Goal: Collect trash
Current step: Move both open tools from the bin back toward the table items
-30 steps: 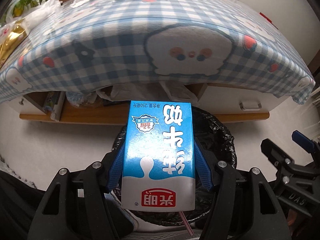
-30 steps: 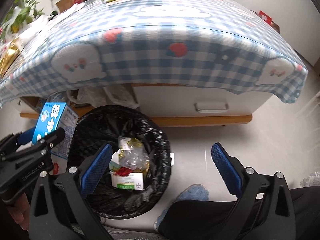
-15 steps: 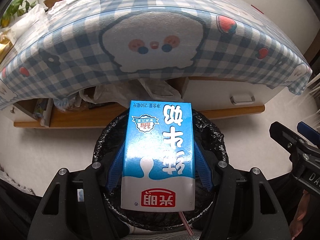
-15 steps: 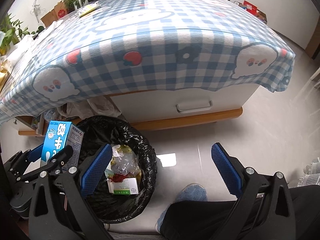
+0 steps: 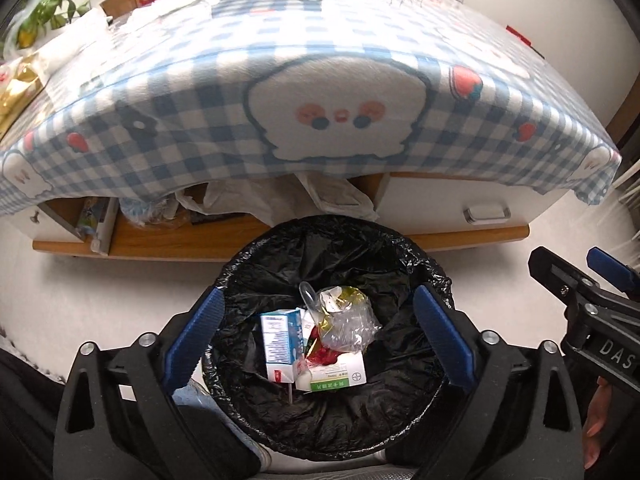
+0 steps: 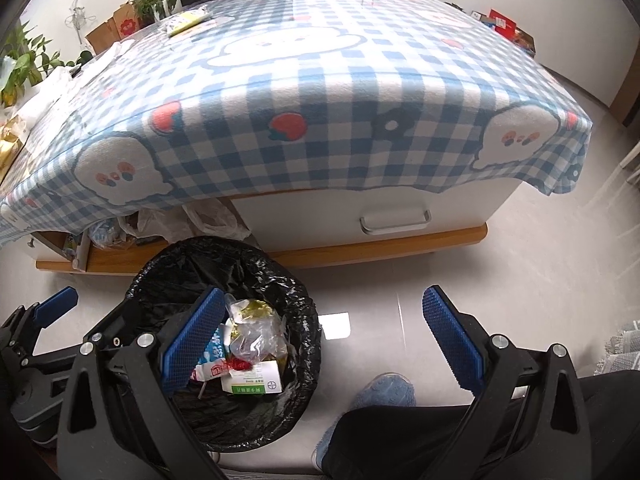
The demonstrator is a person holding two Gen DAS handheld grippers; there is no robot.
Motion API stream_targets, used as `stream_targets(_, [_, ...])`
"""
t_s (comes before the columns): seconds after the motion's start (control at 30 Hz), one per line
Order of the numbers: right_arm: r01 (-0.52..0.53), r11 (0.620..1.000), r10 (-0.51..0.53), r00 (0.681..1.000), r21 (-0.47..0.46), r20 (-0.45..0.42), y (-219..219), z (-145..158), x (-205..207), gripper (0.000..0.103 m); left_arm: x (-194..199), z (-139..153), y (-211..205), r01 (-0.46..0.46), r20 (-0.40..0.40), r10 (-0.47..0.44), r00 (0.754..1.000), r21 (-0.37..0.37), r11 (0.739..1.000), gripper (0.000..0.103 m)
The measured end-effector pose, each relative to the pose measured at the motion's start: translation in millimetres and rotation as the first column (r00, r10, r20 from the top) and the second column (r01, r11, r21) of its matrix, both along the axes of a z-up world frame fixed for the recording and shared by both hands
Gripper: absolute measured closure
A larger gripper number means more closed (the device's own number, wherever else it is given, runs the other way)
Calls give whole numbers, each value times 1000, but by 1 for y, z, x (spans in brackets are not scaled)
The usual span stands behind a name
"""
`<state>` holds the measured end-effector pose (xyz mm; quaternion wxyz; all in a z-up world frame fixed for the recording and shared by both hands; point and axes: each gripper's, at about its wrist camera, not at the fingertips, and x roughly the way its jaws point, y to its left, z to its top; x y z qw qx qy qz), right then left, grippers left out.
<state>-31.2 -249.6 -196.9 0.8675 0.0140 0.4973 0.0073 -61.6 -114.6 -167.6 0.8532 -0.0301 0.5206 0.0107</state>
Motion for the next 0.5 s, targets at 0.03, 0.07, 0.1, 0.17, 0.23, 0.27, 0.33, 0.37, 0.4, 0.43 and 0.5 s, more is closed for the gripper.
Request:
stream_targets(0.03, [-5,1000,5,1000,2,4,2,1,0,8,-1,2,2,-2,5,2,1000,1,1000,8])
stream_targets(0.07, [-9,1000,9,1000,2,10,3,3,-1,8,-3,5,5,-2,10,2,1000,0,1000,7])
stream_targets(0.1, [-15,1000,15,1000,2,17,5,6,-1,8,-5,7,8,-3,16,4,1000,-3,1000,6])
stream_targets(0.17, [-28,1000,28,999,3,35,10,11,-4,8,-7,14,13,-6,24,6,1000,-4,1000,6])
stream_targets(0.23, [-37,999,37,998,7,54,13,18,-6,8,-9,21,19,-10,39,10,999,3,1000,6])
stream_targets(0.27, [-42,999,41,997,9,62,14,21,-6,8,-11,26,23,-13,48,13,999,12,1000,6])
stream_targets(0.33, [-51,999,49,996,12,77,16,28,-7,8,-13,33,29,-22,62,21,998,19,1000,6])
stream_targets(0.37, [-55,998,54,995,14,85,17,31,-8,8,-14,36,34,-28,64,27,998,18,999,6])
stream_targets(0.4, [-59,998,57,994,15,91,18,35,-8,8,-14,39,39,-36,63,35,997,10,999,6])
stream_targets(0.43, [-63,998,61,993,16,98,20,38,-9,8,-14,43,44,-44,63,44,997,2,999,6])
stream_targets(0.5, [-76,997,74,991,16,109,23,45,-10,8,-15,50,53,-58,71,58,996,-5,998,6])
